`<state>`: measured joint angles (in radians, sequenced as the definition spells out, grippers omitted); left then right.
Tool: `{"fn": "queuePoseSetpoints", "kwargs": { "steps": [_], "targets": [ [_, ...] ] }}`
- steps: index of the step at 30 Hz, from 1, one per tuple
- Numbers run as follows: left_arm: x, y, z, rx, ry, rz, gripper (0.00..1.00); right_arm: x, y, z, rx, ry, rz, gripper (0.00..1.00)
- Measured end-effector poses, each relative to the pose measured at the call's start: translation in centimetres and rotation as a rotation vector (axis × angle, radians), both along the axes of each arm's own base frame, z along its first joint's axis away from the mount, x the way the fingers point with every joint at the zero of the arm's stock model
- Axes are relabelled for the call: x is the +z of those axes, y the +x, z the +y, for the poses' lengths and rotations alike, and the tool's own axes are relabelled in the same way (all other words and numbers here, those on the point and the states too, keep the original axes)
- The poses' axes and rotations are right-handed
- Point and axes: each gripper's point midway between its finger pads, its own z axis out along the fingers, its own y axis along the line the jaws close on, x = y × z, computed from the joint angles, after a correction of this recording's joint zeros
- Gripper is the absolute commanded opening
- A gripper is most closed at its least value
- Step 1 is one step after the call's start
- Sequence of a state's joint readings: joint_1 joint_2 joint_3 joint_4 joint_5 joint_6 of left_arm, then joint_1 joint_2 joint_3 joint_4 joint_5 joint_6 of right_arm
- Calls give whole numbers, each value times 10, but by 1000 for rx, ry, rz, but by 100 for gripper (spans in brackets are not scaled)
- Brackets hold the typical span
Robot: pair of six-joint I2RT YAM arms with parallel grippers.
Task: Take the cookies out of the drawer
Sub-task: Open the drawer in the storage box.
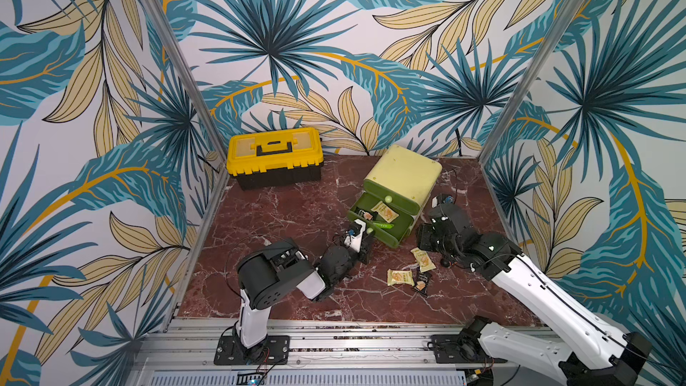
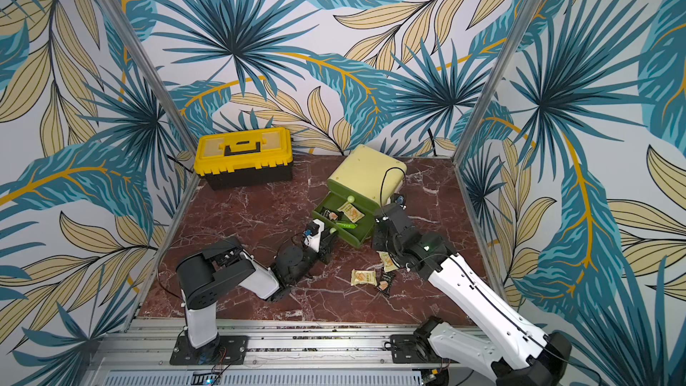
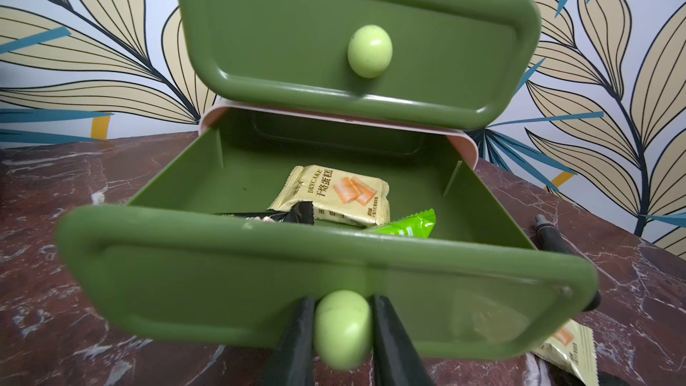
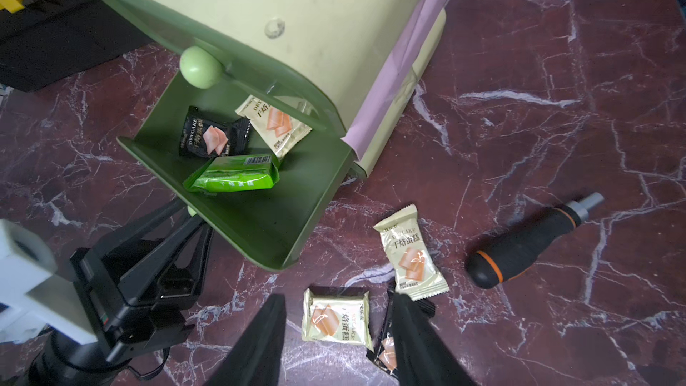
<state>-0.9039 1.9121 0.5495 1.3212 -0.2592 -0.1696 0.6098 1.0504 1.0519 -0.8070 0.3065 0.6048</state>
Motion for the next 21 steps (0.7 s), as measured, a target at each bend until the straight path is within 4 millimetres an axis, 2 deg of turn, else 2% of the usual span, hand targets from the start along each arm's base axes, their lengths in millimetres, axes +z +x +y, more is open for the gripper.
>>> {"fn": "queuePoseSetpoints", "kwargs": {
  "steps": [16, 21],
  "targets": [
    [0, -10, 17, 30, 9, -6, 18, 0, 11, 32, 133, 22, 45, 48],
    [-3, -15, 21, 35, 23, -7, 18, -7, 15, 45, 196, 19, 84, 47]
  ]
}}
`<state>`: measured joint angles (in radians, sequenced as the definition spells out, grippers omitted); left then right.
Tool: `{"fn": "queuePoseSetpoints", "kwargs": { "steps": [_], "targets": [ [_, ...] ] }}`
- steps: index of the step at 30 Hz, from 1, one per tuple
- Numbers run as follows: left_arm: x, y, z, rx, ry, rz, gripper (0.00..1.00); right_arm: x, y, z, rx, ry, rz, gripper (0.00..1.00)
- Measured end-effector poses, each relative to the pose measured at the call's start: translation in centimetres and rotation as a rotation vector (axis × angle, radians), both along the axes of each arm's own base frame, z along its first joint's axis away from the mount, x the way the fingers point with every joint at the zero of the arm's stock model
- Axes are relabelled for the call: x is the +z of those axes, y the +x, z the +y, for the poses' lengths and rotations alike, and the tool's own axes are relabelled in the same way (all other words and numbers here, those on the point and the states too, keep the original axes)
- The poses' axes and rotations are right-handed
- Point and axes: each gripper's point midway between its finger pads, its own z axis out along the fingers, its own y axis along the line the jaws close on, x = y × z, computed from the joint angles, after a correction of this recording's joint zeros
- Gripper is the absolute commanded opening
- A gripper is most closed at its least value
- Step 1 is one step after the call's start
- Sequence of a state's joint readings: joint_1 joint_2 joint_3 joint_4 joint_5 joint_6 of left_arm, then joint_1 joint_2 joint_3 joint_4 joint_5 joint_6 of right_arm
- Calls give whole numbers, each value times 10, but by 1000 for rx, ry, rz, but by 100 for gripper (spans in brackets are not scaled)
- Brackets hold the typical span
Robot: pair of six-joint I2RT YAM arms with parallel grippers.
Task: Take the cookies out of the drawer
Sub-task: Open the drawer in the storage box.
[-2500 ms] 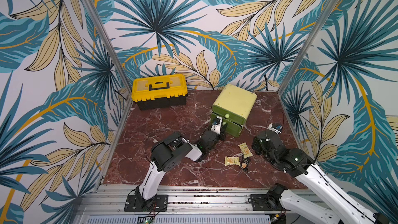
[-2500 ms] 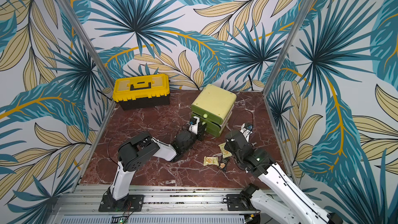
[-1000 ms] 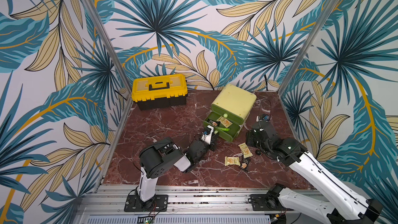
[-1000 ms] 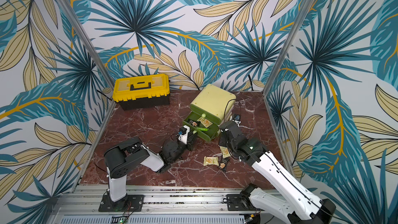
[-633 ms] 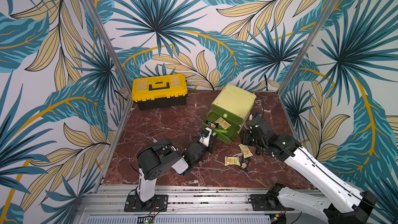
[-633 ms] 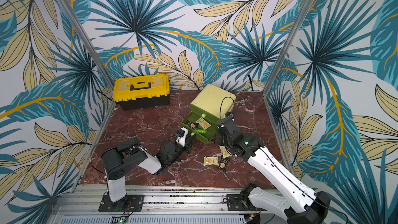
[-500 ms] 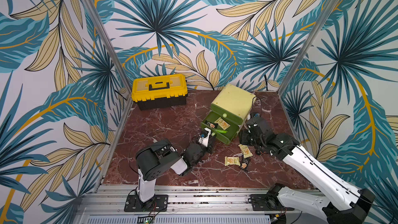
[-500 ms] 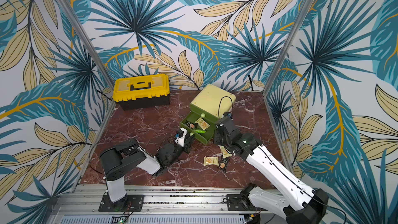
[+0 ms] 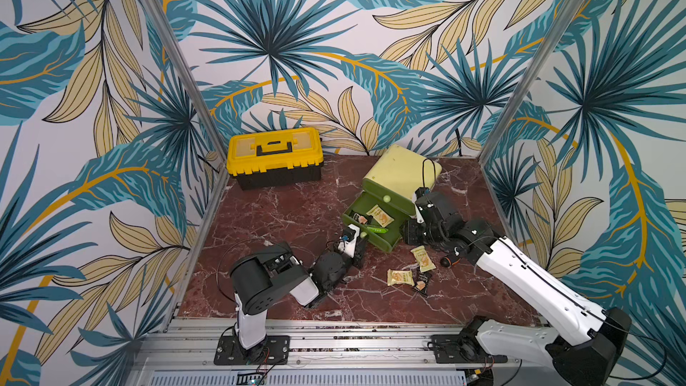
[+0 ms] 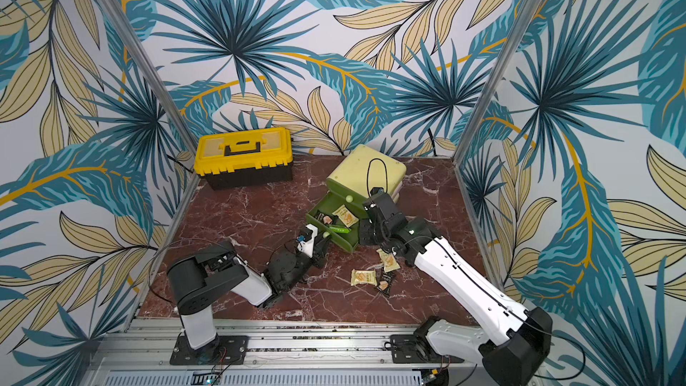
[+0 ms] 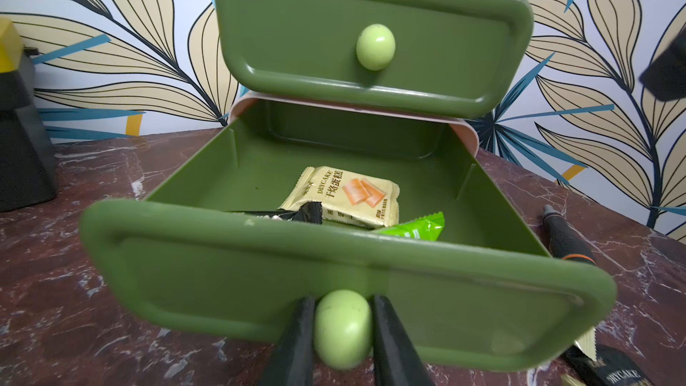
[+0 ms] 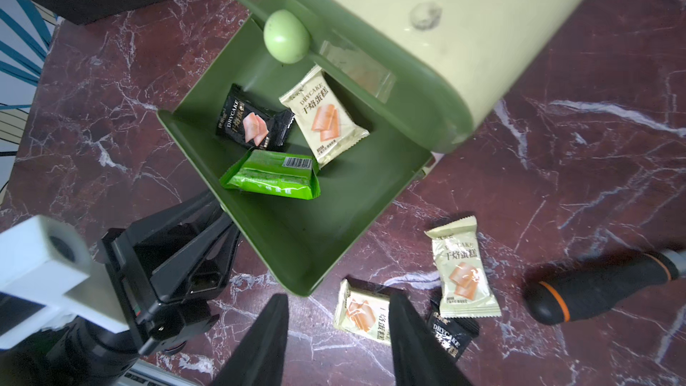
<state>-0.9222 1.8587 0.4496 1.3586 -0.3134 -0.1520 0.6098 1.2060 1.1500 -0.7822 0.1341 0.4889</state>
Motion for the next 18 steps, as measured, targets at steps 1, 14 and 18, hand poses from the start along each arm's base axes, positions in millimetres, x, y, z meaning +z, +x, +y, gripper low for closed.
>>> {"fn": "queuePoseSetpoints", "kwargs": {
  "steps": [1, 14, 18],
  "targets": [
    [-1, -1, 1, -1, 4, 0, 18, -3, 1, 3, 11, -1, 11, 46],
    [-2, -7, 9, 8, 15, 2, 18, -15, 16, 37, -21, 153, 69, 42],
    [-6, -9, 12, 9, 25, 10, 18, -24, 23, 49, -53, 195, 83, 42]
  ]
}}
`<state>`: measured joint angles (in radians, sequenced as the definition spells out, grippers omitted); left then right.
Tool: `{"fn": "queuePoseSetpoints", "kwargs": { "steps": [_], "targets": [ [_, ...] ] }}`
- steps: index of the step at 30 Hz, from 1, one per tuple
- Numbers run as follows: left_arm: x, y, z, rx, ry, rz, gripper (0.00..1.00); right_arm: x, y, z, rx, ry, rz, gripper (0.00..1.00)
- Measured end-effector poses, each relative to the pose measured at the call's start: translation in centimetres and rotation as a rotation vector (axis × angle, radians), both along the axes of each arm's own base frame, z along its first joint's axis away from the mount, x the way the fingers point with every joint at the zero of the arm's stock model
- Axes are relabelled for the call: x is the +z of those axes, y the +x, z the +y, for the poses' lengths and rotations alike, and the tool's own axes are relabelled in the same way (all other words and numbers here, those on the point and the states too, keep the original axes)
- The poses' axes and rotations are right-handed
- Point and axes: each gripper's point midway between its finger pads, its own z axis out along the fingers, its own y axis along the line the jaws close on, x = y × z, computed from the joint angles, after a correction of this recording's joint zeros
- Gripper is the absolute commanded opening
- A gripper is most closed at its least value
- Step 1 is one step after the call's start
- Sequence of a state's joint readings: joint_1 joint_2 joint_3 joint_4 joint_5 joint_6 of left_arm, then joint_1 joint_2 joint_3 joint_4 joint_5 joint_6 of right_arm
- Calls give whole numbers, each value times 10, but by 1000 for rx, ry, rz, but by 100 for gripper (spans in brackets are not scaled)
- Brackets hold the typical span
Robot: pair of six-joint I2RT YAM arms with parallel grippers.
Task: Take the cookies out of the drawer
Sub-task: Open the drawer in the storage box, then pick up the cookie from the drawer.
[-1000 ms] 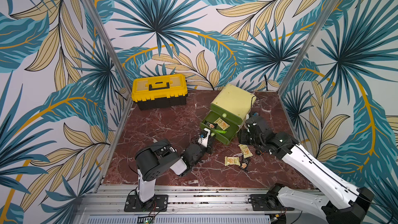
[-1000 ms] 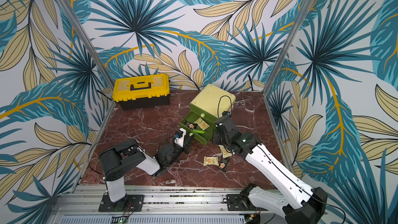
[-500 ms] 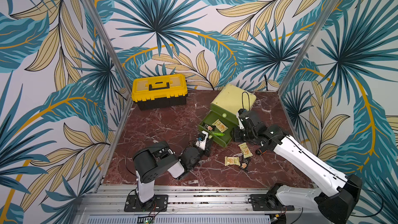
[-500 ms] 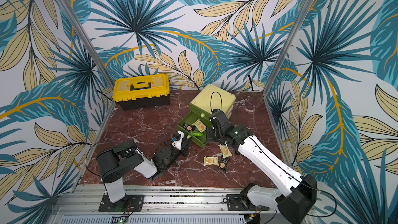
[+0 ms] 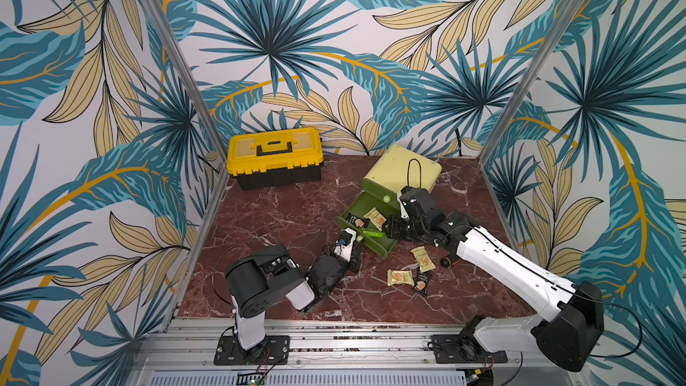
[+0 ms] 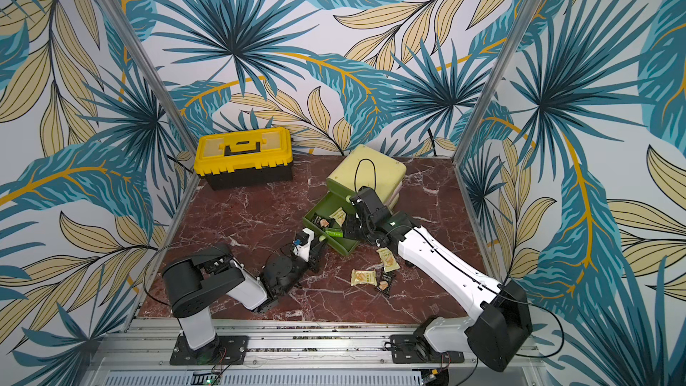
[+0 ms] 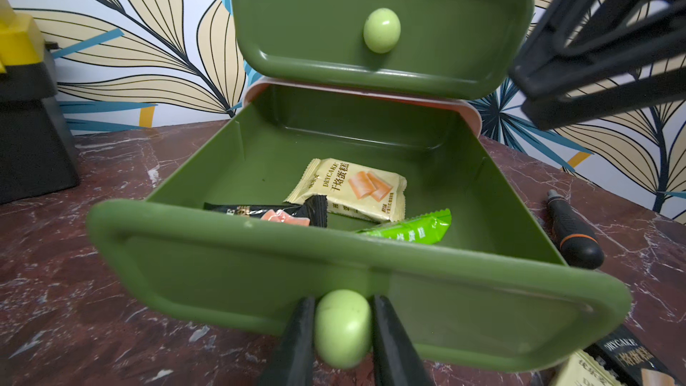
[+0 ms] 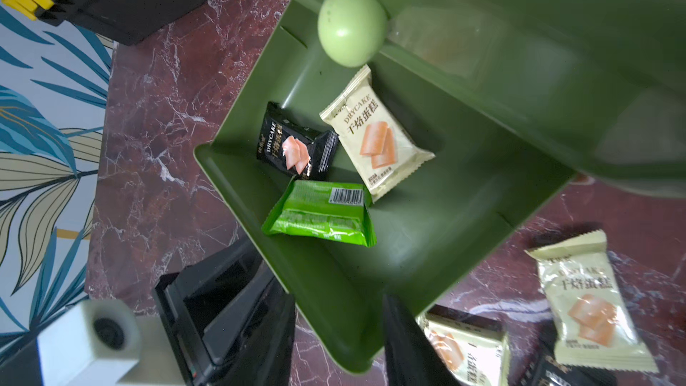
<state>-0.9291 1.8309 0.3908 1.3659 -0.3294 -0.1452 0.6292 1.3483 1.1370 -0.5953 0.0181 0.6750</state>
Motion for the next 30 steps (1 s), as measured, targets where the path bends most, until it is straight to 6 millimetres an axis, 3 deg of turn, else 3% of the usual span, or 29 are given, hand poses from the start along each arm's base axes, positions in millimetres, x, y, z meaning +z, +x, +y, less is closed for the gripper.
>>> {"fn": "queuePoseSetpoints", "kwargs": {
  "steps": [6, 15, 30],
  "targets": [
    [0, -1, 1, 0, -1, -1, 18, -21, 3, 11, 0, -1, 21, 42],
    [0, -1, 1, 0, -1, -1, 18, -43, 7, 6, -23, -59, 30, 42],
    [-7, -1, 1, 0, 10, 8, 18, -54, 18, 14, -37, -44, 26, 40]
  ]
}}
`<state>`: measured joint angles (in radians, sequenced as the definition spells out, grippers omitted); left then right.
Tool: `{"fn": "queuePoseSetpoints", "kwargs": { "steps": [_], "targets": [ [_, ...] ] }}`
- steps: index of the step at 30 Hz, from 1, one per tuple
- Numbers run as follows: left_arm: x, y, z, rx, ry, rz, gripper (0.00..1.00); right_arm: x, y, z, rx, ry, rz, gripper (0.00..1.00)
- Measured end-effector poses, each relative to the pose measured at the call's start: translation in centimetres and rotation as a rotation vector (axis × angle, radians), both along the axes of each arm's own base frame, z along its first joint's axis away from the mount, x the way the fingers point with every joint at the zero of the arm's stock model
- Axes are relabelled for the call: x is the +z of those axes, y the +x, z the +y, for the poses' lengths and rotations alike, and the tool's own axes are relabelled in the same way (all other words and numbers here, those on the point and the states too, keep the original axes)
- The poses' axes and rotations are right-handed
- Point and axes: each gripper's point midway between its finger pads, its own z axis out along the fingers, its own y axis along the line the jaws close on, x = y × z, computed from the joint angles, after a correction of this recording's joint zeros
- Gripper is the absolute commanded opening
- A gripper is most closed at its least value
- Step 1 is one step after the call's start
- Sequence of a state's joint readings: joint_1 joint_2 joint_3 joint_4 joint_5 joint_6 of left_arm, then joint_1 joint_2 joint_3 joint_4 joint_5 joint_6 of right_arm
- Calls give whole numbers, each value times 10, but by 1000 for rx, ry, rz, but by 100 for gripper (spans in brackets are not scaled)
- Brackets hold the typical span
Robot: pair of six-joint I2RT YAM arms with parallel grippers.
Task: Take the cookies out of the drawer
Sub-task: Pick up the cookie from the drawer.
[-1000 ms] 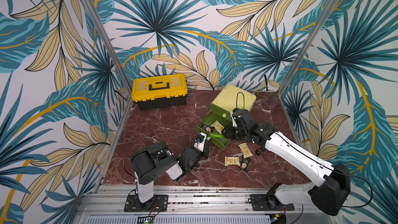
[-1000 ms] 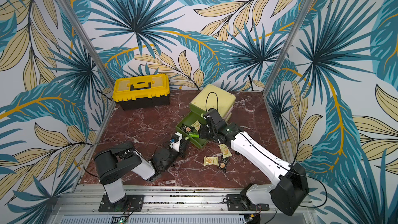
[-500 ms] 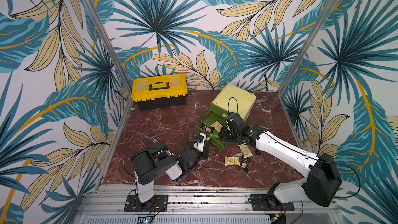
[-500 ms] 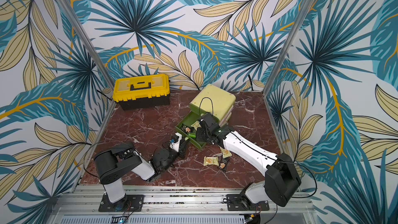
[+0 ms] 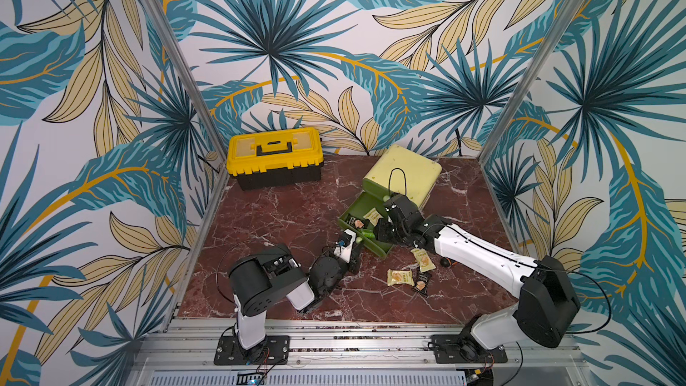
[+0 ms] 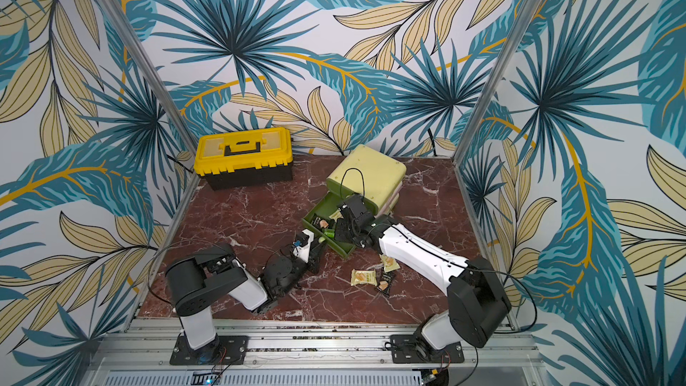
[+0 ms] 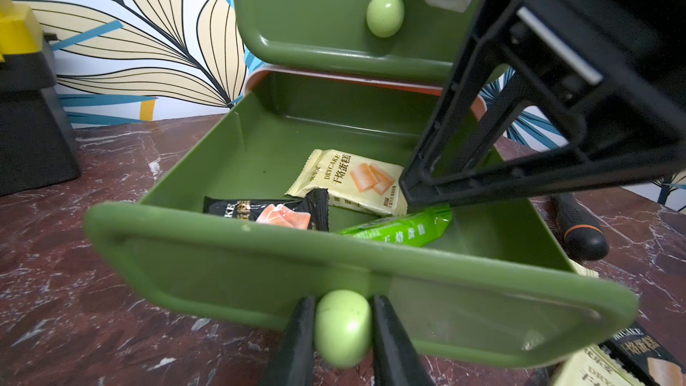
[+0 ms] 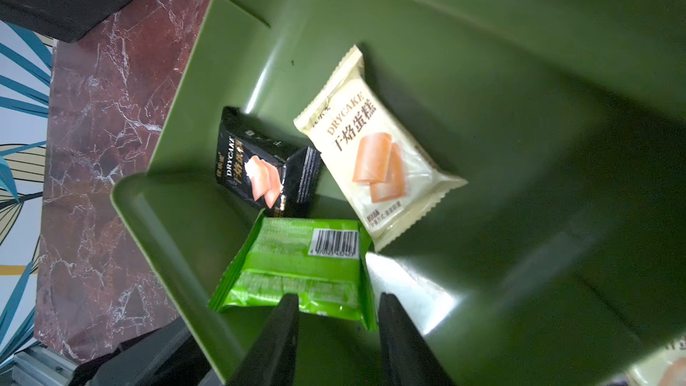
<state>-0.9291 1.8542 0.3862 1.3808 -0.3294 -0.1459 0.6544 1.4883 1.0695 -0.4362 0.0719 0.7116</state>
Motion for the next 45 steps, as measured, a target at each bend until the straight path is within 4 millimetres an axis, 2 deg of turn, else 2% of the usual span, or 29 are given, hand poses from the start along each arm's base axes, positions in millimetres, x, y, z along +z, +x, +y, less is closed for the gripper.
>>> {"fn": "queuePoseSetpoints", "kwargs": {
  "steps": [8, 16, 21, 29, 34, 37, 40, 45],
  "targets": [
    [-2, 0, 0, 0, 3, 3, 18, -5, -1, -4, -10, -15, 2, 45],
    [-2, 0, 0, 0, 4, 3, 18, -17, -2, -2, -2, -23, 24, 40],
    [-2, 0, 0, 0, 5, 3, 18, -18, -2, 2, 8, -11, 26, 32],
    [-6, 0, 0, -1, 12, 8, 18, -18, -1, 3, 7, 1, 21, 7],
    [-8, 0, 0, -2, 17, 12, 18, -17, -1, 4, 0, 10, 22, 0],
    [-8, 0, 0, -2, 17, 12, 19, -14, -1, 3, -2, 13, 14, 0],
    [-9, -1, 0, -2, 17, 12, 25, -5, 0, 2, -7, 21, -8, 0],
    [-13, 0, 3, 8, 25, 14, 42, 10, 0, -3, -20, 29, -48, 0]
  ]
}}
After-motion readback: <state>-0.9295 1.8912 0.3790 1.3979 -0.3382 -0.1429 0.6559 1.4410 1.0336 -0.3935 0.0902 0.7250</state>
